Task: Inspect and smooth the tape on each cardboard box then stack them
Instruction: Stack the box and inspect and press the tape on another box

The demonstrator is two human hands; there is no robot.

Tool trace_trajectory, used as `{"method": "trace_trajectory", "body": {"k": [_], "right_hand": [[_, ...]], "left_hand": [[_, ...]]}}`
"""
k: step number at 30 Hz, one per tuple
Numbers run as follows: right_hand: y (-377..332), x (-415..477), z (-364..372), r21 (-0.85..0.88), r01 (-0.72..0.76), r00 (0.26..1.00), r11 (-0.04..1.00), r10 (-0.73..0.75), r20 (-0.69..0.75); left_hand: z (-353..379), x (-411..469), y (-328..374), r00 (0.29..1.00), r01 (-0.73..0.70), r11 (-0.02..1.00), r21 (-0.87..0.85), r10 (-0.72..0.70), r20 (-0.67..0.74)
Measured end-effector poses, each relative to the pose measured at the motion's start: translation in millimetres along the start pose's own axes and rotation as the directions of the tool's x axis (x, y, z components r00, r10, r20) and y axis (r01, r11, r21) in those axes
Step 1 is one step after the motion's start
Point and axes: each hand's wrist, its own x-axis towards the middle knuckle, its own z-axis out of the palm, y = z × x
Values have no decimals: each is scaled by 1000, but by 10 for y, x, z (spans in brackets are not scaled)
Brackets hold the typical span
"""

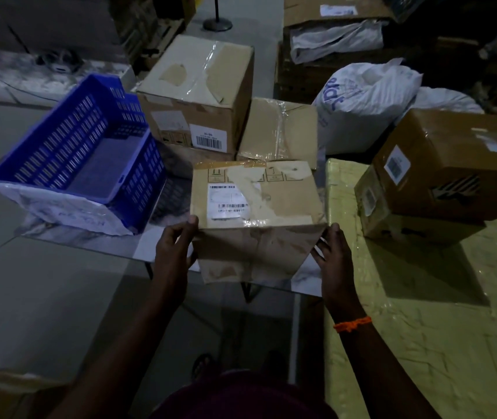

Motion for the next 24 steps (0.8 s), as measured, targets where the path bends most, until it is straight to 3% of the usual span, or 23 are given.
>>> {"method": "trace_trajectory", "body": {"k": [12,20,24], "right_hand": [[290,46,-201,-238,89,995,967,-73,73],[30,0,-142,-128,32,999,991,-34,-12],[-281,-62,-165,-142,120,992,983,-125,-26]], "left_hand": [[-83,-37,-53,998,41,997,62,-44,43],[23,57,92,974,91,987,130,-115,194],[124,88,19,969,106,986,125,-131,211]]}}
